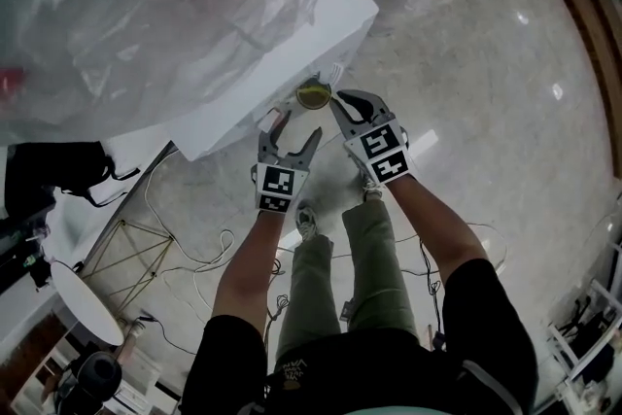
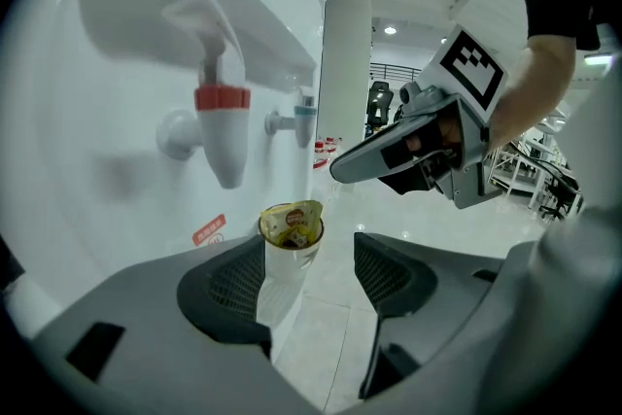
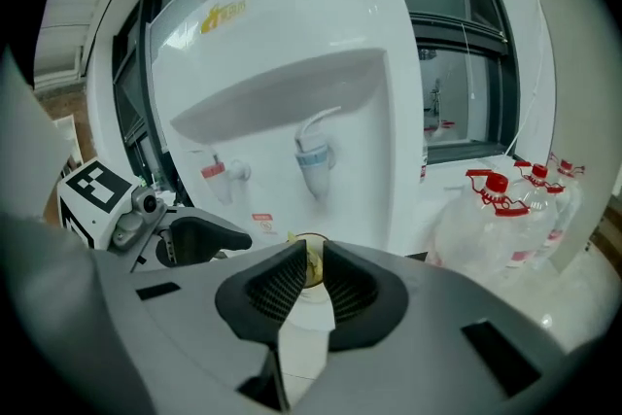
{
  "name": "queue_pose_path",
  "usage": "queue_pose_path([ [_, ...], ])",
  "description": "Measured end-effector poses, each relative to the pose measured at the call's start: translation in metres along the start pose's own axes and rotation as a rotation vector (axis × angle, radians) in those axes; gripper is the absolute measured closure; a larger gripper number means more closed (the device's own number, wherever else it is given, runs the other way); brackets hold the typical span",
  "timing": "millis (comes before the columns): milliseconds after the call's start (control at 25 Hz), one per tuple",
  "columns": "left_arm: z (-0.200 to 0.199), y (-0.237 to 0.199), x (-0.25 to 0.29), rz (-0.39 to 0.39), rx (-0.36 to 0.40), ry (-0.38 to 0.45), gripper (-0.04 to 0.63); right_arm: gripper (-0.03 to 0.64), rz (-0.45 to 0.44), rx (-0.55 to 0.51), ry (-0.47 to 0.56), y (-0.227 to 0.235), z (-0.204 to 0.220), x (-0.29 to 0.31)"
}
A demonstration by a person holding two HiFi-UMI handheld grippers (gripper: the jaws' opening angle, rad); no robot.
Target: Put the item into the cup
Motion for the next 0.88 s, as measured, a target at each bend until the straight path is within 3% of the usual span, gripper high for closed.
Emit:
queue_pose_path([
  [320, -0.016, 0.019, -0.043, 0.027, 0.035, 0.021, 0.327, 0.560, 0.062, 0.042, 0.058, -0.014, -0.008, -0.054],
  [720, -0.051, 0.044, -0.122, 0.057, 0.058, 0.109, 0.512, 0.560, 0.127, 0.126, 0.105, -0.044, -0.009, -0.121],
  [880, -0.067, 0.051, -0.154, 0.058, 0.067, 0.152, 0.553, 0.560, 0.143, 0.154, 0.130, -0.061, -0.013, -0.148],
])
Point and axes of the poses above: the fingertips, and each gripper's own axes: x forward along the fingers, y to its right, z out of its underside, the point moved 4 cm from there along -x, backward along the fingers, and after that the axes turned 15 degrees about -y, right-handed, at the moved point
